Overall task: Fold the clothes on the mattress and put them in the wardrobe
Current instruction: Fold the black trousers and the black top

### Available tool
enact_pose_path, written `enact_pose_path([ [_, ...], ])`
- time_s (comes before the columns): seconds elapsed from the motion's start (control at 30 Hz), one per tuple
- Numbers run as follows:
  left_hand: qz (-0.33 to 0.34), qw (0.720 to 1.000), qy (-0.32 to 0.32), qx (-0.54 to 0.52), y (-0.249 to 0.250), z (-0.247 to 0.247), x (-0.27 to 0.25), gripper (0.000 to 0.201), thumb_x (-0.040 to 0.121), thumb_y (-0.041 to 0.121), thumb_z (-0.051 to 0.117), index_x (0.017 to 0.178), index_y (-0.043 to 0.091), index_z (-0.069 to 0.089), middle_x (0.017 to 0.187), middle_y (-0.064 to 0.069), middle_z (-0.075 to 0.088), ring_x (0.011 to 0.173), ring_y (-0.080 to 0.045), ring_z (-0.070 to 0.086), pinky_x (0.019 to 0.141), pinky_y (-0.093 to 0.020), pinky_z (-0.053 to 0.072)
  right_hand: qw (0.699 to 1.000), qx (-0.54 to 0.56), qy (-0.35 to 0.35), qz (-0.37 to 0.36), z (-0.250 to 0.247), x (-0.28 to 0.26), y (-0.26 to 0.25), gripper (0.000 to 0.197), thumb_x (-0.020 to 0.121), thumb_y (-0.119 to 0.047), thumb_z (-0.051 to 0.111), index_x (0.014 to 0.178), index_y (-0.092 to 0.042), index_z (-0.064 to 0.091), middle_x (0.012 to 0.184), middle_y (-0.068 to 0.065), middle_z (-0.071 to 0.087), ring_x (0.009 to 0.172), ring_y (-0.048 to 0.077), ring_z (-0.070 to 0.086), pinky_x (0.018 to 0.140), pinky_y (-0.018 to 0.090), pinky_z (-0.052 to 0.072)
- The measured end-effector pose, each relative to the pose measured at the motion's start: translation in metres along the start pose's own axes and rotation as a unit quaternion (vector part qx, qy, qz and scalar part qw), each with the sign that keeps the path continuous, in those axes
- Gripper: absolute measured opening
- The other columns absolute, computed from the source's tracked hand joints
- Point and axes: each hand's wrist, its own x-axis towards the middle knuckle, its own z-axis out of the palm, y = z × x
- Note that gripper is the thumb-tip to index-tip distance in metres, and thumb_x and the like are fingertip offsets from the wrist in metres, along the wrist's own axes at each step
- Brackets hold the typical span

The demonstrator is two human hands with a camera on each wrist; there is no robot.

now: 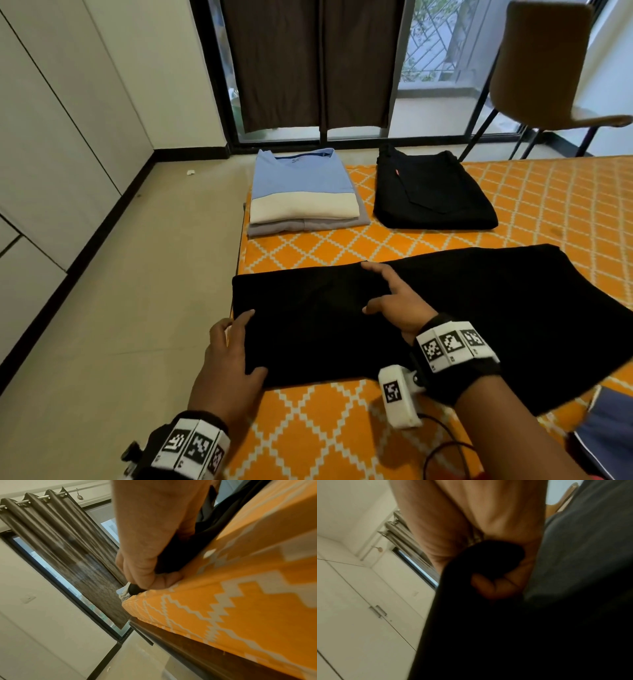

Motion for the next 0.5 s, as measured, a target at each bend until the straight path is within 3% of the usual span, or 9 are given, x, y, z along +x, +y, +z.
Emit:
enact_pose_path([
  [0.07,0.017,0.999,0.03,0.018,0.004,0.002,-0.002,0.075,0.08,0.008,0.065,0.138,0.038,0.028,0.14,0.006,0.019,0.106,-0.022,0.053,0.069,-0.033,0.057,0.998,-0.047,0.001,-0.047,-0.006,-0.005,-0.011,0.069,0.082,0.016,0.052,0.124,-0.039,0.058,0.131,-0.002,0.051,0.108,0.02,0.06,0.079,0.033,0.058],
  [0.13,0.032,0.998,0.039,0.036,0.005,0.003,-0.002,0.067,0.078,0.004,0.065,0.129,0.034,0.034,0.136,0.008,0.023,0.092,-0.018,0.055,0.054,-0.023,0.049,0.991,-0.096,0.067,-0.071,-0.018,-0.009,-0.015,0.061,0.082,0.013,0.047,0.115,-0.035,0.066,0.128,-0.001,0.053,0.094,0.02,0.064,0.063,0.024,0.052],
  [0.23,0.041,0.998,0.03,0.043,0.008,0.005,0.001,0.058,0.076,0.006,0.069,0.118,0.03,0.037,0.126,0.008,0.026,0.08,-0.012,0.054,0.047,-0.016,0.036,0.975,-0.164,0.148,-0.031,-0.039,-0.012,-0.007,0.054,0.082,0.003,0.045,0.113,-0.034,0.069,0.128,-0.001,0.056,0.069,0.02,0.064,0.051,0.026,0.045],
  [0.3,0.048,0.998,0.028,0.037,0.013,0.007,0.0,0.054,0.075,0.007,0.071,0.11,0.029,0.037,0.118,0.008,0.027,0.076,-0.011,0.054,0.048,-0.015,0.034,0.96,-0.228,0.162,0.024,-0.045,-0.015,0.001,0.051,0.084,-0.005,0.046,0.117,-0.038,0.066,0.133,0.001,0.055,0.077,0.022,0.065,0.059,0.03,0.05],
  [0.37,0.064,0.997,0.019,0.035,0.018,0.01,-0.002,0.05,0.075,0.006,0.069,0.103,0.029,0.036,0.114,0.01,0.025,0.074,-0.009,0.049,0.049,-0.016,0.033,0.943,-0.277,0.172,0.065,-0.045,-0.016,0.004,0.046,0.087,-0.01,0.048,0.12,-0.039,0.063,0.133,0.002,0.054,0.094,0.027,0.065,0.077,0.039,0.056],
  [0.43,0.081,0.996,0.003,0.042,0.02,0.01,-0.003,0.046,0.076,0.006,0.067,0.1,0.029,0.036,0.114,0.011,0.023,0.078,-0.008,0.046,0.051,-0.016,0.035,0.931,-0.313,0.173,0.077,-0.043,-0.016,0.005,0.045,0.089,-0.012,0.051,0.124,-0.037,0.06,0.139,0.001,0.047,0.109,0.027,0.059,0.089,0.046,0.053],
  [0.5,0.095,0.994,-0.014,0.051,0.02,0.009,-0.003,0.044,0.077,0.006,0.065,0.098,0.032,0.038,0.117,0.013,0.023,0.087,-0.009,0.047,0.053,-0.015,0.037,0.909,-0.372,0.169,0.082,-0.041,-0.017,0.003,0.048,0.089,-0.014,0.054,0.131,-0.037,0.054,0.147,0.001,0.034,0.127,0.029,0.043,0.1,0.051,0.044],
])
